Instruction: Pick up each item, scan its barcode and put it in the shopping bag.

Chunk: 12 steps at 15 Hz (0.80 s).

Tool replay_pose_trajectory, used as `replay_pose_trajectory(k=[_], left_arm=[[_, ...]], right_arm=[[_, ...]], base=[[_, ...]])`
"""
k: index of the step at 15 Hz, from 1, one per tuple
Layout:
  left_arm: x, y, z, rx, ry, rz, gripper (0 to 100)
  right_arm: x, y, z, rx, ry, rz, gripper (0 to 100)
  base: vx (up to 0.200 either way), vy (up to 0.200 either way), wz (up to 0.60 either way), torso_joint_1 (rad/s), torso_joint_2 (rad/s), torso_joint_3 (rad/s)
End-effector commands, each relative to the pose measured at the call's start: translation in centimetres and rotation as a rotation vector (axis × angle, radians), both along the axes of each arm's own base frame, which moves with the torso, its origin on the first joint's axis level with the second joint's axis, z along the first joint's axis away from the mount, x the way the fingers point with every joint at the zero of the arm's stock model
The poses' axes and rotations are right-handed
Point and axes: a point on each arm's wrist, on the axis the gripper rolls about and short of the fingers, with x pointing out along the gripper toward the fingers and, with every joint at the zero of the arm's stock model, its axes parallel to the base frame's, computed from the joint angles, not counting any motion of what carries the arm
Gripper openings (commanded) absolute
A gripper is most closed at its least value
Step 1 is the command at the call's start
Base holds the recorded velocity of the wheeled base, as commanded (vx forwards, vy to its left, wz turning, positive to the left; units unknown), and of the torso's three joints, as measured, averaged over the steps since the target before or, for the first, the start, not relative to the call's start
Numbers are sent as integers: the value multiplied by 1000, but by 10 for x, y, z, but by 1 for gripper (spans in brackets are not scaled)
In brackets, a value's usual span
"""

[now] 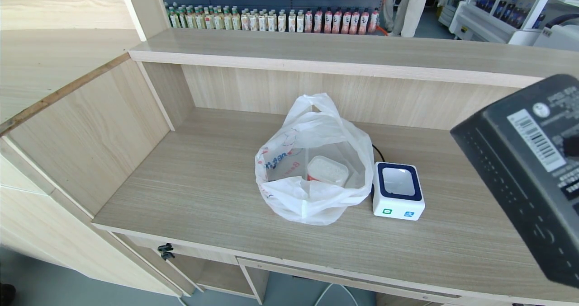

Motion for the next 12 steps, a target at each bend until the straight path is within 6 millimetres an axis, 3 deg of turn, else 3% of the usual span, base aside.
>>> replay_pose_trajectory(k=[1, 3, 4, 6, 7, 11, 12], left_arm=[[0, 0, 0, 0, 1, 0, 100], [0, 0, 0, 0, 1, 0, 100], [0, 0, 0, 0, 1, 0, 100], [0, 0, 0, 0, 0, 0, 100], [0, 0, 0, -2, 0, 0, 100], [0, 0, 0, 0, 1, 0, 100], [0, 0, 0, 0, 1, 0, 100]], right_arm=[[3, -11, 15, 8, 89, -96, 0], [-2, -20, 25, 69, 279, -214, 0], [-4, -28, 31, 190, 421, -346, 0], [-6, -40, 35, 519, 707, -572, 0], [-3, -44, 42, 936, 971, -708, 0], [4, -43, 53, 1431, 1600, -761, 0], [8, -42, 53, 1491, 1661, -739, 0]], base=[[0, 0, 0, 0, 0, 0], [0, 0, 0, 0, 0, 0], [0, 0, 0, 0, 0, 0], [0, 0, 0, 0, 0, 0], [0, 0, 0, 0, 0, 0], [0, 0, 0, 0, 0, 0], [0, 0, 0, 0, 0, 0]])
